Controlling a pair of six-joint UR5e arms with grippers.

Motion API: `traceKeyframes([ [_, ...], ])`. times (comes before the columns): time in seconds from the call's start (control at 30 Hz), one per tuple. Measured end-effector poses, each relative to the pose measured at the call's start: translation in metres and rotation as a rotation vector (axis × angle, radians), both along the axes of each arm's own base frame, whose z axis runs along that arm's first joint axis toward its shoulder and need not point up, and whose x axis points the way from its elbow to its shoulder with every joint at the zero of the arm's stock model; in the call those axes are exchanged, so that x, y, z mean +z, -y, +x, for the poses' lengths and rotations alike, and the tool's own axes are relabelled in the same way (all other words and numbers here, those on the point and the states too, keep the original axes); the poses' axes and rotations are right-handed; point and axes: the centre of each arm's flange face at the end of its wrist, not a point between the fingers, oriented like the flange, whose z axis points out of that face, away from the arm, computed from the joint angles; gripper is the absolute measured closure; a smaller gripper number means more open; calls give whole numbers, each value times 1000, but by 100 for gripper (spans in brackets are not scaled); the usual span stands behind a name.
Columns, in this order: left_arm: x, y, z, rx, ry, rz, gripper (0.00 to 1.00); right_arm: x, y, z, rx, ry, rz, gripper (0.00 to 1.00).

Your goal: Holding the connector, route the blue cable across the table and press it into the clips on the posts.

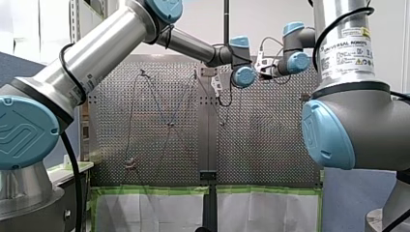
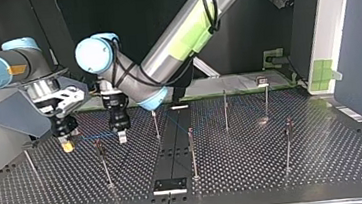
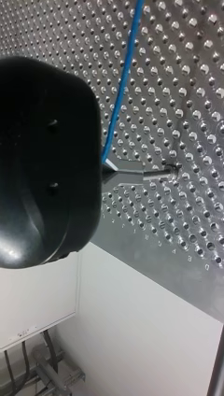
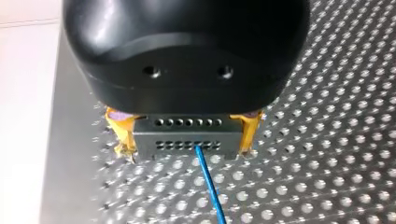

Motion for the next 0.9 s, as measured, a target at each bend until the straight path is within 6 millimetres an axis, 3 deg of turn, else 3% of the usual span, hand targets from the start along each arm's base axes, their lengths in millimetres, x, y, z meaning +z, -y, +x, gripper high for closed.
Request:
traceKeyframes([
  [0.3,0,-4,10,-32,9,4,100,15,-3,1,3,10,-23,100],
  [0.9,1,-14,46,-99,78,-15,100,3,7,3,14,16,-31,100],
])
